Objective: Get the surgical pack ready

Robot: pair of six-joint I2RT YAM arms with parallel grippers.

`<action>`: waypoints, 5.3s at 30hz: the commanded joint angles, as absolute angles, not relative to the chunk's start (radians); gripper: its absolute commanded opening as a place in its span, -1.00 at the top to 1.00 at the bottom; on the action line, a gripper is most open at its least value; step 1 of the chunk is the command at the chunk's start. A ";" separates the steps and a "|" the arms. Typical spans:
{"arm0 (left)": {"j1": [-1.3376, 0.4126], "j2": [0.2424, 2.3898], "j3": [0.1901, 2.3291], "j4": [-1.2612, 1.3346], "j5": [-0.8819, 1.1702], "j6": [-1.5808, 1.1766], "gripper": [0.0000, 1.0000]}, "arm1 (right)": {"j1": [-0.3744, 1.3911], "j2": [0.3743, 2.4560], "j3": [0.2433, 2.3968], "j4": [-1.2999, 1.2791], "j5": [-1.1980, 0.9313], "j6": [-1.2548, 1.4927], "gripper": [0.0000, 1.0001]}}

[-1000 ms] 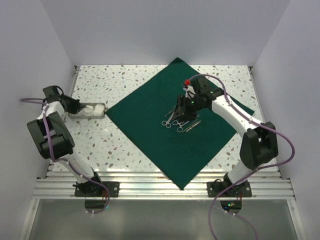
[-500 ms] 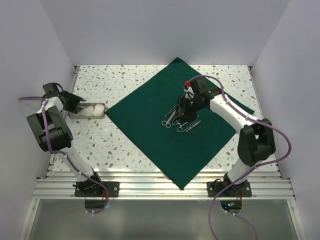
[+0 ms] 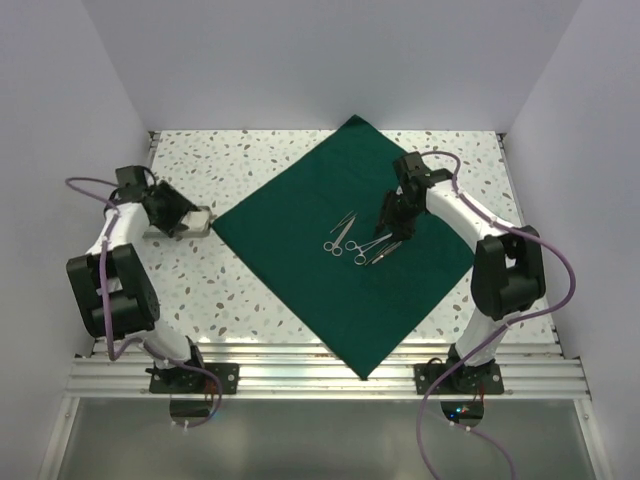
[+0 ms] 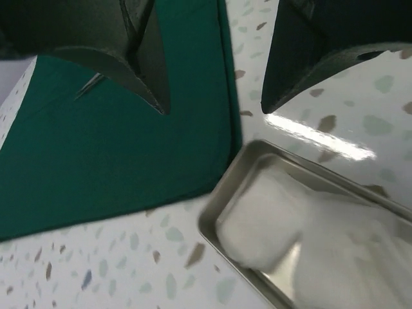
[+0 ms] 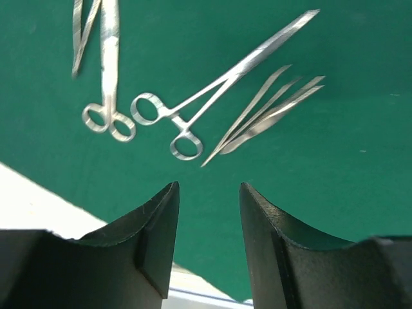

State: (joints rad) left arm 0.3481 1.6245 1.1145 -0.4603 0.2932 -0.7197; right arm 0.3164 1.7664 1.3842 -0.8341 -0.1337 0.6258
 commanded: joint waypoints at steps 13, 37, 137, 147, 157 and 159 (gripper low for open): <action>-0.049 1.428 1.101 -0.512 0.252 -0.643 -0.27 | 0.192 1.888 1.344 -0.764 -0.040 0.653 0.26; -0.284 1.552 1.196 -0.532 0.281 -0.620 -0.26 | 0.192 1.974 1.379 -0.709 -0.067 0.687 0.39; -0.377 1.456 1.032 0.201 1.052 -0.888 -0.37 | 0.448 1.539 1.152 -0.015 -1.095 0.664 1.00; -0.332 1.503 1.043 0.193 1.037 -0.884 0.85 | 0.469 1.601 1.256 -0.089 -1.101 0.654 1.00; 0.173 1.538 1.170 -0.466 0.554 -0.591 1.00 | 0.417 1.703 1.433 -0.770 -0.338 0.440 -0.15; 0.288 1.554 1.145 -0.456 0.471 -0.623 1.00 | 0.388 1.710 1.418 -0.787 -0.313 0.449 -0.15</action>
